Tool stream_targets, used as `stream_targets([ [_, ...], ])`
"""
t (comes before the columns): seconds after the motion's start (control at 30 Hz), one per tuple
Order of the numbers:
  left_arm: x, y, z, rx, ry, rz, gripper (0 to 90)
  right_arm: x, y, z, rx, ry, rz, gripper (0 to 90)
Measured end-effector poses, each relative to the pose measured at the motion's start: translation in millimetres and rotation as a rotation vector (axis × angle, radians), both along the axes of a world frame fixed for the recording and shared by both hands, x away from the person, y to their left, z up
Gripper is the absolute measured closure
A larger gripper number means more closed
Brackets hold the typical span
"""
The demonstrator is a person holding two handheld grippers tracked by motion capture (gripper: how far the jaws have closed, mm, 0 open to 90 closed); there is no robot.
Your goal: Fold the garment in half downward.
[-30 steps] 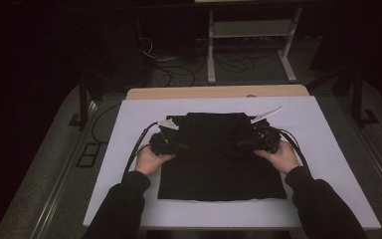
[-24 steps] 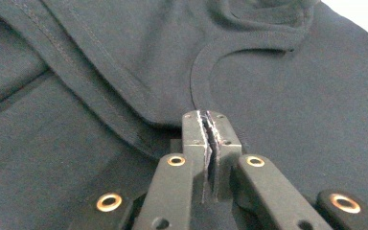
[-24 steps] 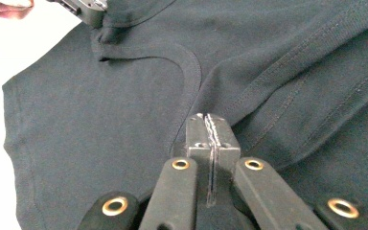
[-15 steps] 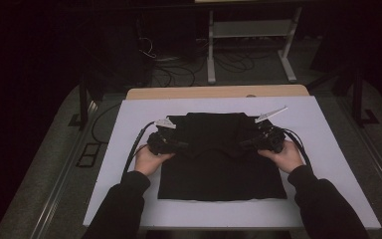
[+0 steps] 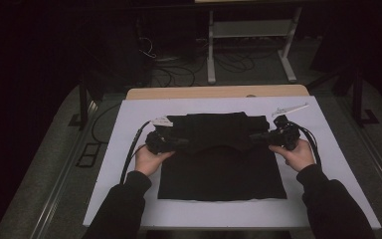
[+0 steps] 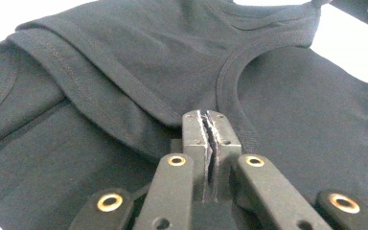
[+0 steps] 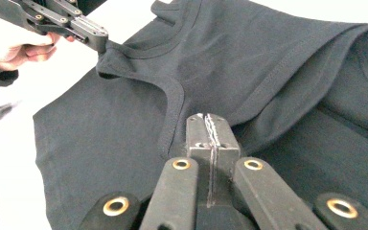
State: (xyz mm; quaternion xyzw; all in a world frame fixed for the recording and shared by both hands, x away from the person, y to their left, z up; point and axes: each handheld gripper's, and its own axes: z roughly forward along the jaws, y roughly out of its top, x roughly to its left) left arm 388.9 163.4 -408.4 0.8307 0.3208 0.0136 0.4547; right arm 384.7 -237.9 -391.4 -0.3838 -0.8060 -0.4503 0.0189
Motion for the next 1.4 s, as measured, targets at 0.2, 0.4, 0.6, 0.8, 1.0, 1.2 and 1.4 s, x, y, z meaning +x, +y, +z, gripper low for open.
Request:
stream_targets([
  [0.2,-7.4,-2.1,0.7,-0.004,-0.001,-0.01,86.7,-10.0,-8.9,1.3,0.014,0.001,-0.002,88.5],
  [0.4,-17.9,-4.3,1.8,0.004,-0.002,-0.034,86.8,-20.9,-14.7,0.0,0.022,0.016,-0.002,88.5],
  [0.6,-26.3,-3.5,2.0,0.014,-0.008,-0.044,86.9,-30.2,-16.5,-2.9,0.024,0.027,0.009,88.5],
  [0.8,-34.6,-1.7,0.9,0.024,-0.002,-0.047,86.9,-37.9,-14.3,-9.1,0.011,0.051,0.028,88.5],
  [1.0,-45.4,0.4,4.0,0.038,-0.011,-0.069,86.9,-47.7,-13.4,-9.5,0.008,0.058,0.049,88.5],
  [1.2,-50.9,0.0,3.8,0.058,-0.009,-0.085,86.9,-53.4,-14.4,-10.5,0.016,0.066,0.057,88.4],
  [1.4,-56.2,2.1,4.0,0.062,-0.013,-0.085,86.9,-58.9,-14.5,-12.9,0.012,0.074,0.063,88.4],
])
